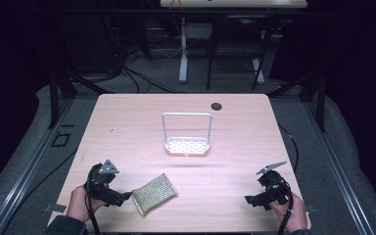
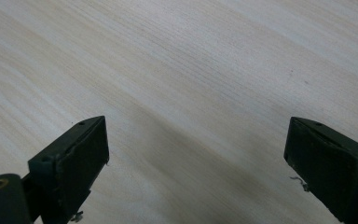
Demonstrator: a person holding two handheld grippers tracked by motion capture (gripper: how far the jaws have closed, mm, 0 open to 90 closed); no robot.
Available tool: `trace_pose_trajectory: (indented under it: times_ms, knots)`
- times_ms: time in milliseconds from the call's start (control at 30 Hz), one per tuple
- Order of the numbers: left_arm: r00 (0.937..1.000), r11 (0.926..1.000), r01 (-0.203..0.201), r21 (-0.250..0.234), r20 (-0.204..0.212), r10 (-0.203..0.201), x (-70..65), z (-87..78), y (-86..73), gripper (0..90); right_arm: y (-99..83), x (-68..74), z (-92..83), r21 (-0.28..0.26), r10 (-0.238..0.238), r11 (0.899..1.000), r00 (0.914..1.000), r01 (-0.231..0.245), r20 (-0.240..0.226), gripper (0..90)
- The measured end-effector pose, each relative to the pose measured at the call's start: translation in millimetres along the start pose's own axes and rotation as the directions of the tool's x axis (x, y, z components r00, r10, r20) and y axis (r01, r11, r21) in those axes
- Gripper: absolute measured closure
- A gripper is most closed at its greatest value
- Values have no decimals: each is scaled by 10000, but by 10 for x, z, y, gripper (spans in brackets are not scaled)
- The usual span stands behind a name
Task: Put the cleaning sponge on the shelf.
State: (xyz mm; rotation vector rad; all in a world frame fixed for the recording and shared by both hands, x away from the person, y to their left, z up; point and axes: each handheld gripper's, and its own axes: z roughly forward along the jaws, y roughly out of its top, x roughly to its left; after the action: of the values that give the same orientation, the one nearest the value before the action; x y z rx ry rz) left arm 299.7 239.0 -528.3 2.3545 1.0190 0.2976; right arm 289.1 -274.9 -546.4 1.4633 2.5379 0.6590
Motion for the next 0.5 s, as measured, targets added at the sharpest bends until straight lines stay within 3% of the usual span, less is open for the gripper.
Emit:
trace_pose_trajectory:
  times_ms: [300, 333, 500]
  knots:
    - [10000, 10000, 30, -45, -2, -30, -43, -31, 16, 1, 14, 25, 1, 42, 103, 9999, 9998, -102, -175, 61]
    - [9999, 9998, -119, -141, -4, 119, -56, -62, 36, 1, 6, 50, 2, -19, 42, 10000, 9999, -42, -112, 61]
    - [9999, 9997, -85, -228, 148, 88, -74, -75, 77, 1, 15, 46, -21, -32, -93, 10000, 10000, 93, 24, 62]
